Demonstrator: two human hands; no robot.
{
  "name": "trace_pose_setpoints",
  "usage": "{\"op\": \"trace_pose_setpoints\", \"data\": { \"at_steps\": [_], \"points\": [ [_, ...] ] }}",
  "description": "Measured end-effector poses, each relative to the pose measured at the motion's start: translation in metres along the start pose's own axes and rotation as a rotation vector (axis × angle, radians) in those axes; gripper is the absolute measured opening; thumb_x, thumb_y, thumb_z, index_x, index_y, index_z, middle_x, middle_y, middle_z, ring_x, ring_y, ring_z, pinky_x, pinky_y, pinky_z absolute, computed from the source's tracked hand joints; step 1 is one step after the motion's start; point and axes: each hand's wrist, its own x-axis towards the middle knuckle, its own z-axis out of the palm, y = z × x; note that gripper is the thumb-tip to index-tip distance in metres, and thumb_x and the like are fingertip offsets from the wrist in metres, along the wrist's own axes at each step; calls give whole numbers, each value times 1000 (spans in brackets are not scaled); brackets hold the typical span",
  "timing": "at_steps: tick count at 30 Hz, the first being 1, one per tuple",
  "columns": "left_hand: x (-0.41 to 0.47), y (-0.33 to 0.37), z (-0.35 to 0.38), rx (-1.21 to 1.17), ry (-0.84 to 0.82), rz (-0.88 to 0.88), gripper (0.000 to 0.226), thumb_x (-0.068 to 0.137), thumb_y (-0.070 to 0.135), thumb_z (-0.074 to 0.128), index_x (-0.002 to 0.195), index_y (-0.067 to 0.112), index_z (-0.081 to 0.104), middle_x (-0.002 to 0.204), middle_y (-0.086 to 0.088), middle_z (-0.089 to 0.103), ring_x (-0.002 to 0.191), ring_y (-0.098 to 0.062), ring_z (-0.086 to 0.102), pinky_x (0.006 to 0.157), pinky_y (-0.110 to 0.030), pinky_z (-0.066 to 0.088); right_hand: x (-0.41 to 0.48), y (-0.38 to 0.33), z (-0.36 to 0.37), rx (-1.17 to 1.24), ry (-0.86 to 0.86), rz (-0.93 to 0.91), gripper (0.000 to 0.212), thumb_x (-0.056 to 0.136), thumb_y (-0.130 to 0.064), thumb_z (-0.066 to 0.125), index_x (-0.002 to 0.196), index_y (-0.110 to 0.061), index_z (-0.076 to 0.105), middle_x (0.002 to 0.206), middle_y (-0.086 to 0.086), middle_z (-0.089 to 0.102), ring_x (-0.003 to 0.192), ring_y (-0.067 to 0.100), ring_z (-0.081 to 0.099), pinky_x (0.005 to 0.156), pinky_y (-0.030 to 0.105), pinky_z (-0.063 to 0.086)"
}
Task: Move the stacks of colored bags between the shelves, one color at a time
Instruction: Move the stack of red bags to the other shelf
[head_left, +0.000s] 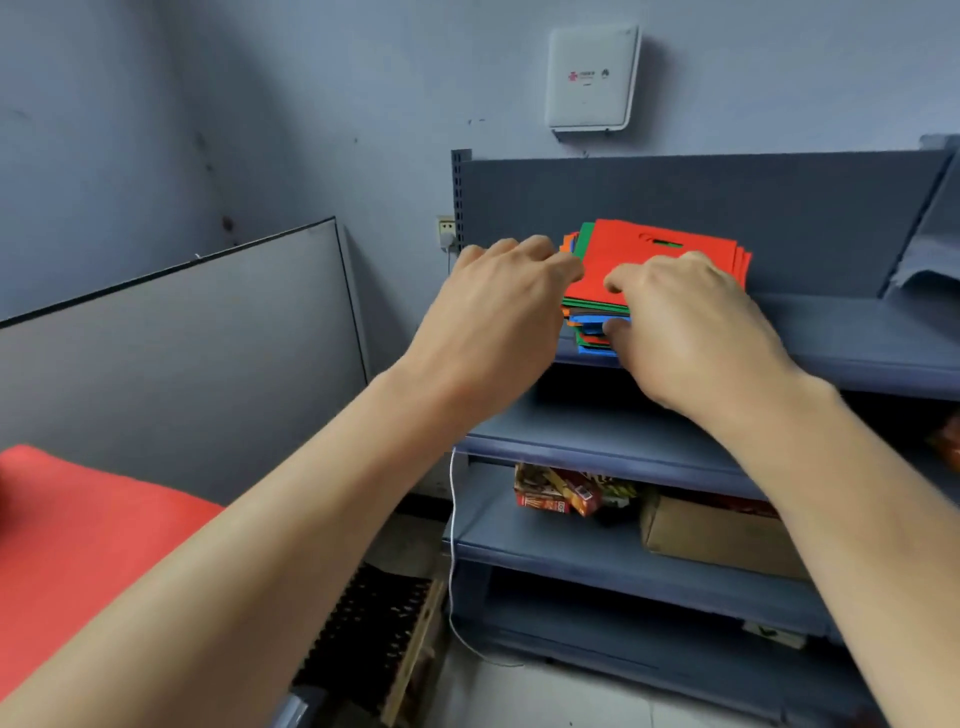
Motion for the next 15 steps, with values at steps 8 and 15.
{"op": "trace_pose_setpoints", "data": {
  "at_steps": [8,15],
  "points": [
    [73,-9,79,-104,-7,86,33,90,3,42,114,14,61,103,-5,60,96,-29,54,79,-37,40,42,52,43,-74,-48,180,25,92,-14,50,115,-11,57,113,13,60,110,34,47,83,40,41],
    [144,-48,133,-151,-26,119,32,92,6,39,115,14,59,106,-5,60,97,-28,55,83,-38,41,112,75,80,-97,-45,262,26,93,-18,48,116,-10,57,113,12,61,110,34,48,87,40,40]
  ]
}}
